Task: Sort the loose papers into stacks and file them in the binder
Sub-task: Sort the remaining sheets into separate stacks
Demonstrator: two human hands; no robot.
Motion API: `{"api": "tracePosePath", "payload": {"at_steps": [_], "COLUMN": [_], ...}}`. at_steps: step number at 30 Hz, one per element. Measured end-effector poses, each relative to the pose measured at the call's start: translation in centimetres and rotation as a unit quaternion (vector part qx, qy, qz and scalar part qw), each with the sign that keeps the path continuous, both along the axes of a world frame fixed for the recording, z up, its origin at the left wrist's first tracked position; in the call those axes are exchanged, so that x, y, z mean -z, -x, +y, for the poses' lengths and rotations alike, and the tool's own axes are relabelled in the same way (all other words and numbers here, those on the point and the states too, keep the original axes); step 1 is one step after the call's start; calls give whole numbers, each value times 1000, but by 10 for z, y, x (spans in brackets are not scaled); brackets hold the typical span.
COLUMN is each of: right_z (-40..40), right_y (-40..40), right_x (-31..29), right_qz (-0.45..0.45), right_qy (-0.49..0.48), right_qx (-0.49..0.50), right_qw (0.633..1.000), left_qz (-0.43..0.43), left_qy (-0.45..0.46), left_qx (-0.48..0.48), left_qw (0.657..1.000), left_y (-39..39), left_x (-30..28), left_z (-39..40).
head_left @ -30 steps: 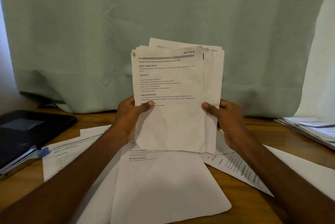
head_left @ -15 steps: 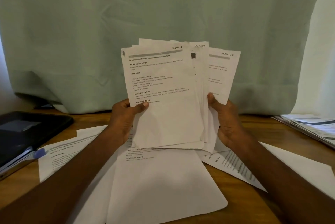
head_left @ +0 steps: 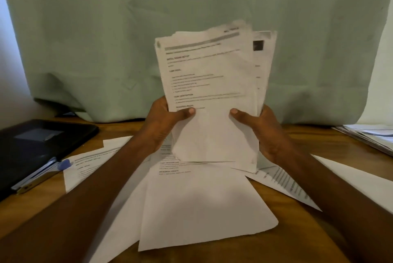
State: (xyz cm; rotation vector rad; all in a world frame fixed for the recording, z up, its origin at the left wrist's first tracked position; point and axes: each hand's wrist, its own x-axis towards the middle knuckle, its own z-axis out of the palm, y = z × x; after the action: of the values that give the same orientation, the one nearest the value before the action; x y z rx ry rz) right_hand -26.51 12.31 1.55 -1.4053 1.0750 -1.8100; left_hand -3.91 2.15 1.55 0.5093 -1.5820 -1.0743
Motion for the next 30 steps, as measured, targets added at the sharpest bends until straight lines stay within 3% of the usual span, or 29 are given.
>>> {"api": "tracePosePath", "payload": {"at_steps": [7,11,13,15,17,19,24,28,30], "right_z": [-4,-7,-13,-17,-17,-14,0,6,6], "right_y": [-6,-1,11,21,20,9,-25,-38,-41], "right_x": [2,4,10,17,21,25,24,29,33], "right_qz": [-13,19,129,303,425,490,558,558,540], "right_qy": [-8,-18,-25,-57,-123,-195,-288,-307,-312], "right_qx": [-5,98,221,280,265,231,210,212,197], "right_qw": [1000,995,966,909,857,818,750,741,757], "left_qz": [-46,115,154,130,113,113,118,130,132], "left_qy": [-57,-93,-110,-121,-133,-147,-170,-185,-188], "left_qx": [0,-118,-165,-201,-211,-203,-200,-190,-179], "left_qw": [997,982,968,963,962,961,958,955,957], "left_y": [-9,-30,-50,-69,-86,-100,-111,-105,-104], "left_x": [5,-11,-20,-20,-5,16,34,35,37], "left_z": [-5,-14,-21,-21,-15,-11,-13,-16,-18]}}
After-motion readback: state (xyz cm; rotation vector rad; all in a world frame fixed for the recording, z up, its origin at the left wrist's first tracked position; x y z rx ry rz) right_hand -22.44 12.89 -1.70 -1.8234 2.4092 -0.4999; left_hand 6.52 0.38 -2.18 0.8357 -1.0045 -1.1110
